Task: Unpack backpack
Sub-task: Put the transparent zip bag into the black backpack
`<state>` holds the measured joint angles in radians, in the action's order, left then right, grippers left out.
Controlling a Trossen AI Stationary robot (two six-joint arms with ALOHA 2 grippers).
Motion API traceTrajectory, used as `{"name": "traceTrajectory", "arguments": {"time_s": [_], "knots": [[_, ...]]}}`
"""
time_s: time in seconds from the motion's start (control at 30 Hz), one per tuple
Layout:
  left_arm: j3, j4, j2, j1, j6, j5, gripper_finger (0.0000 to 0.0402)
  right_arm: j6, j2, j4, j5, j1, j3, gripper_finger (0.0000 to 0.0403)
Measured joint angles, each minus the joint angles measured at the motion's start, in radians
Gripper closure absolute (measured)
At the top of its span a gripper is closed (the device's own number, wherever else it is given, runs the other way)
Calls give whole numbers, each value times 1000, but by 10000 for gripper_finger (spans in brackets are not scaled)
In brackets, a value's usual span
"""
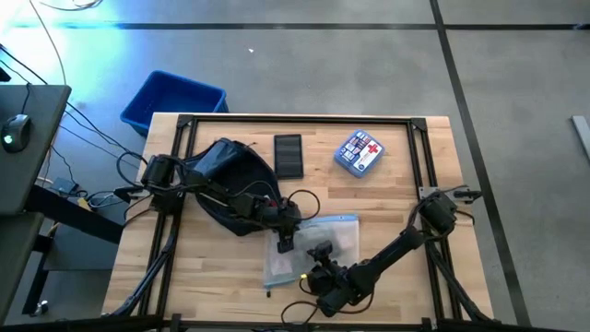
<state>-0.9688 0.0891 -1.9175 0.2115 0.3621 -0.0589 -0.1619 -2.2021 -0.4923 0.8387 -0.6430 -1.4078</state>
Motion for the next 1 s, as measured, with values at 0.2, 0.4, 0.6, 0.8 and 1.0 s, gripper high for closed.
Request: {"name": "traceTrajectory", "arguments": {"time_s": [0.2,0.4,0.6,0.8,1.0], "knots": [[4,-92,78,13,18,-43,401,-91,1,-9,-9,-3,2,309],[-44,-293,296,99,66,-134,401,-137,7,-154,37,-44,-30,395],[-49,-364,447,198,74,-171,401,-496,88,-621,262,-119,-150,403],[-47,-452,462,264,109,-175,378,-765,163,-811,364,-208,-177,403],[-46,-656,437,311,175,-376,343,-777,198,-831,451,-251,-209,403]]}}
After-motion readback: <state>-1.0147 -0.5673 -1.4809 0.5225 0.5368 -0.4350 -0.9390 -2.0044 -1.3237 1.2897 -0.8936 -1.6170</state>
